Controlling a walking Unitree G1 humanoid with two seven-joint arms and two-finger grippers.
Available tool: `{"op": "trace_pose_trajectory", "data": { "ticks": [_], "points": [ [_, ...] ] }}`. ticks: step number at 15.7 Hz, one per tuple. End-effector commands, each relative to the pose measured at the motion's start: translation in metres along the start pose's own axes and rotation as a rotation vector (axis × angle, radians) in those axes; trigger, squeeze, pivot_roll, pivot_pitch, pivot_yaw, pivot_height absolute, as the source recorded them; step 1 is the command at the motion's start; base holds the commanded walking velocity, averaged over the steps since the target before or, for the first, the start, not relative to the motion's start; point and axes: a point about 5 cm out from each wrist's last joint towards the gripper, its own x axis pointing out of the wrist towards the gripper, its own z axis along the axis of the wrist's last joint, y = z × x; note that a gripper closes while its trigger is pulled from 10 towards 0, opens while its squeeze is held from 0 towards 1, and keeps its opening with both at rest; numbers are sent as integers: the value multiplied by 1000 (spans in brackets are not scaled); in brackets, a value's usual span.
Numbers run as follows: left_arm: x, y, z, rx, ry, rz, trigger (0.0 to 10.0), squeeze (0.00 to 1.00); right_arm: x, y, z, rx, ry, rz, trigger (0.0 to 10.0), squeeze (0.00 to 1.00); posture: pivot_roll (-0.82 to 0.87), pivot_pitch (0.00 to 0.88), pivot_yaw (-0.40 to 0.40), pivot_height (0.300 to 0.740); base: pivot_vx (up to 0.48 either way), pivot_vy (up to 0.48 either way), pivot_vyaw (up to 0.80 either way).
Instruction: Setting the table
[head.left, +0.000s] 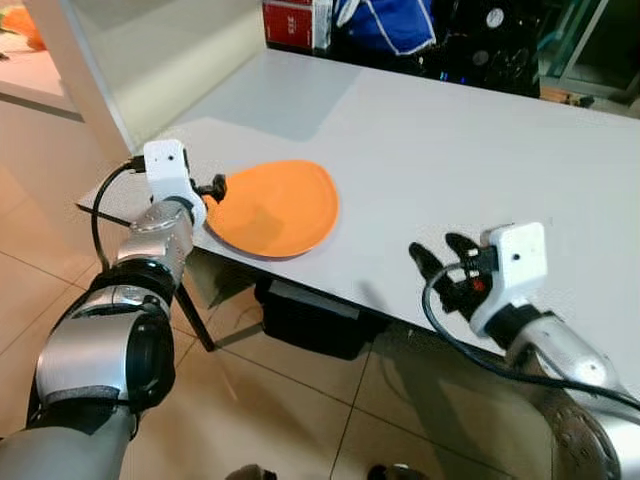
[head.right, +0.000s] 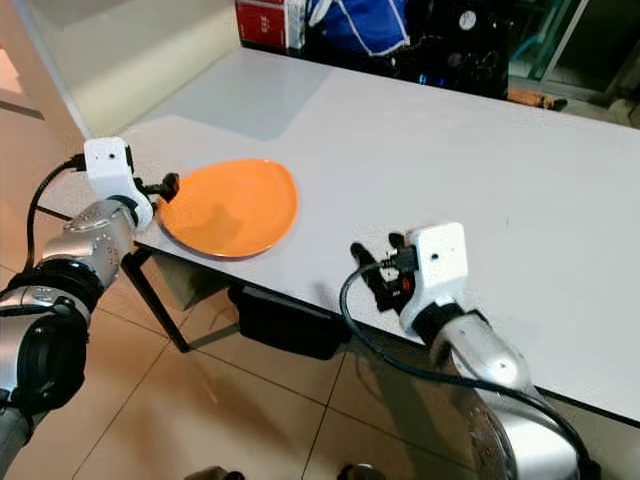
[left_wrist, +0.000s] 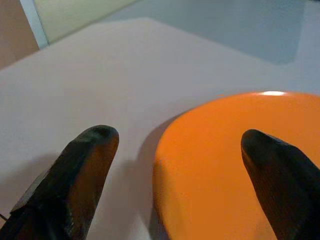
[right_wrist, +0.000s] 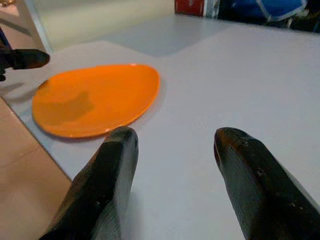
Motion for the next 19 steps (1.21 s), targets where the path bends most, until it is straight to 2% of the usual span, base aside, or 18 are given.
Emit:
{"op": "trace_pose_trajectory", "data": {
  "ticks": [1,4,6,7,14,19],
  "points": [
    [0,3,4,40,9,7,10000,0,-4,4,1,14,9,26,10000,0,-221,151,32,740,0,0,0],
    [0,10,2,81,30,22,10000,0,-7,8,-2,27,27,33,10000,0,-217,171,45,740,0,0,0],
    [0,8,0,102,48,-9,10000,0,-10,9,-3,40,34,21,10000,0,-221,183,54,740,0,0,0],
    [0,6,0,98,51,-25,10000,0,-11,10,-3,43,36,19,10000,0,-223,188,56,740,0,0,0],
    [1,-20,-2,235,89,-172,10000,0,-18,10,-3,60,48,-11,10000,0,-242,199,77,740,0,0,0],
    [0,-26,-13,213,141,-182,10000,0,-21,10,-2,59,54,-17,10000,0,-251,207,74,740,0,0,0]
  ]
}}
